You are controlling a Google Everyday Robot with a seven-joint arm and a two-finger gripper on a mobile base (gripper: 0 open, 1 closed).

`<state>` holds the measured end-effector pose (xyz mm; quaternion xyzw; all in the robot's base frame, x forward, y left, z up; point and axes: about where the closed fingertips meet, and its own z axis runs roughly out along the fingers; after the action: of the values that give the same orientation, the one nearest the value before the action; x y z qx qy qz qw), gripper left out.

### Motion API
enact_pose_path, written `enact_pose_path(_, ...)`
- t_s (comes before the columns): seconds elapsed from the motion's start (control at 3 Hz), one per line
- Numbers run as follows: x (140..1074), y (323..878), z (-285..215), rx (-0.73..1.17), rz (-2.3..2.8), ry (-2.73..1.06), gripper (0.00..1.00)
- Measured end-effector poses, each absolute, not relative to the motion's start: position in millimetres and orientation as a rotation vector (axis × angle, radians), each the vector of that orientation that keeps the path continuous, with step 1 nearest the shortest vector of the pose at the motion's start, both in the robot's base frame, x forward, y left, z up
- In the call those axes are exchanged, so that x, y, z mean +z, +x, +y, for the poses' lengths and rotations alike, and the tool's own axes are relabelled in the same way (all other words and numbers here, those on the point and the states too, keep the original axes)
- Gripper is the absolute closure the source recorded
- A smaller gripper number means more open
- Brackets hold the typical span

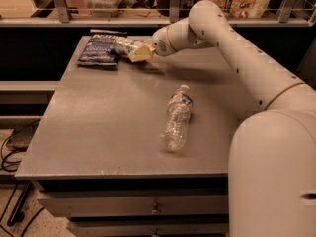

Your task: Move 7up can near blue chip bag

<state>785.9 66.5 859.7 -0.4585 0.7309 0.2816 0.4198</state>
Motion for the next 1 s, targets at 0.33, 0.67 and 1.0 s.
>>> enact_pose_path(0.33,856.6,787.1,75.9,0.723,1.825,-1.165,0.28)
enact_pose_path(0.67,857.6,786.6,74.7,0.721,1.824,-1.168,0.05)
enact_pose_path(1.0,856.0,786.4,76.9,0.724,1.824,-1.171,0.0)
